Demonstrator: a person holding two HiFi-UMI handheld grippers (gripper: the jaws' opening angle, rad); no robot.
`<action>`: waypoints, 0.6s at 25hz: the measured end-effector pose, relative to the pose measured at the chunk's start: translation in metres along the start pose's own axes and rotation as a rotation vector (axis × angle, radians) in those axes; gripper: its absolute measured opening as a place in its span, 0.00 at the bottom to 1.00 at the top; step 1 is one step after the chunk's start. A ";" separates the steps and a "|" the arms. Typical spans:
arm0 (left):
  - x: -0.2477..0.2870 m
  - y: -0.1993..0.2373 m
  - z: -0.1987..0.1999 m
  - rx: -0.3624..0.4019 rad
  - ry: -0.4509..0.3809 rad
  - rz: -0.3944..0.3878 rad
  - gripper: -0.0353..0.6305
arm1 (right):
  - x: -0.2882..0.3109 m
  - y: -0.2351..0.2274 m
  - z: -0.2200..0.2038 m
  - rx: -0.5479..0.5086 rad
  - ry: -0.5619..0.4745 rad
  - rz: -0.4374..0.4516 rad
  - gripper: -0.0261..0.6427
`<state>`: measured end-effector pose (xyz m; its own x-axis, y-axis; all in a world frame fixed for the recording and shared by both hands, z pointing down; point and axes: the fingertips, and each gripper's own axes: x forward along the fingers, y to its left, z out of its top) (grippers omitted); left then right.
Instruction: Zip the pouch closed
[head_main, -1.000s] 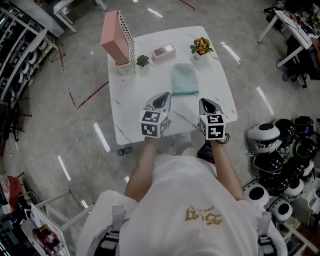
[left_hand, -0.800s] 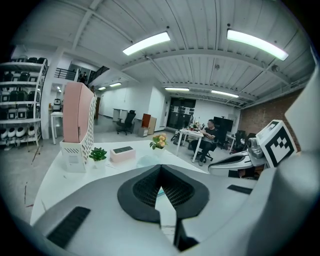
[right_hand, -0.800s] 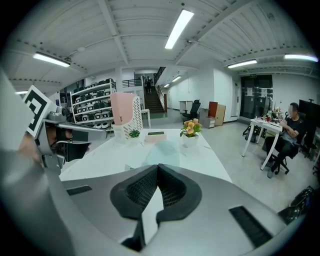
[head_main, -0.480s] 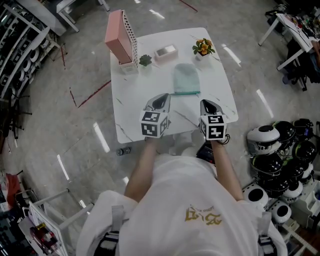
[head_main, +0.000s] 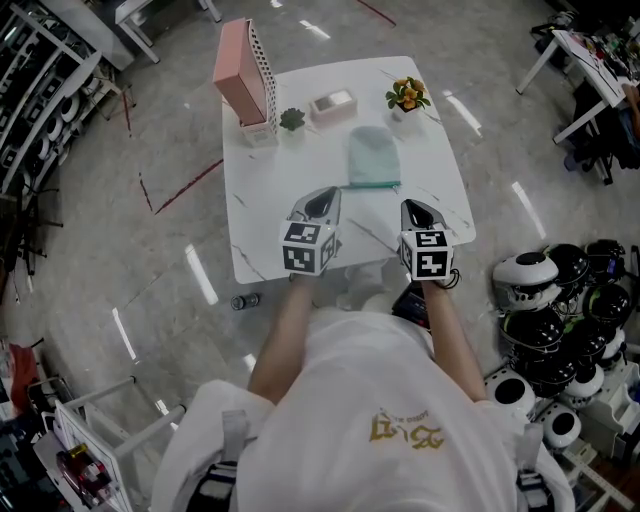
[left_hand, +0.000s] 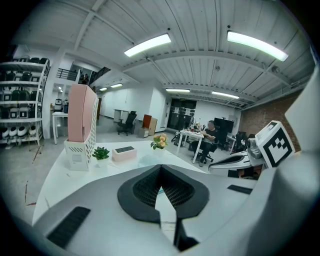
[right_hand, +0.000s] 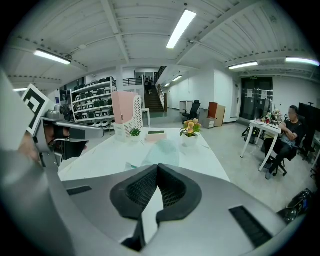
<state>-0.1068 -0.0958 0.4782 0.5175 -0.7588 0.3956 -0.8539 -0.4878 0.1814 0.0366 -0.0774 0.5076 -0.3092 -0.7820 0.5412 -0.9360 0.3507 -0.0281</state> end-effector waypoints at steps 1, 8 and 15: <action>0.000 0.000 0.000 0.000 0.000 0.001 0.08 | 0.000 0.000 0.000 0.001 -0.001 0.000 0.06; -0.001 0.001 -0.003 0.001 0.002 0.007 0.08 | 0.000 0.001 -0.003 0.007 -0.003 0.008 0.06; -0.001 -0.002 -0.003 0.001 0.007 0.004 0.08 | -0.002 -0.004 -0.005 0.013 -0.014 0.003 0.06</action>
<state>-0.1053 -0.0929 0.4802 0.5133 -0.7579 0.4026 -0.8561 -0.4849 0.1786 0.0424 -0.0745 0.5110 -0.3140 -0.7884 0.5290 -0.9373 0.3462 -0.0403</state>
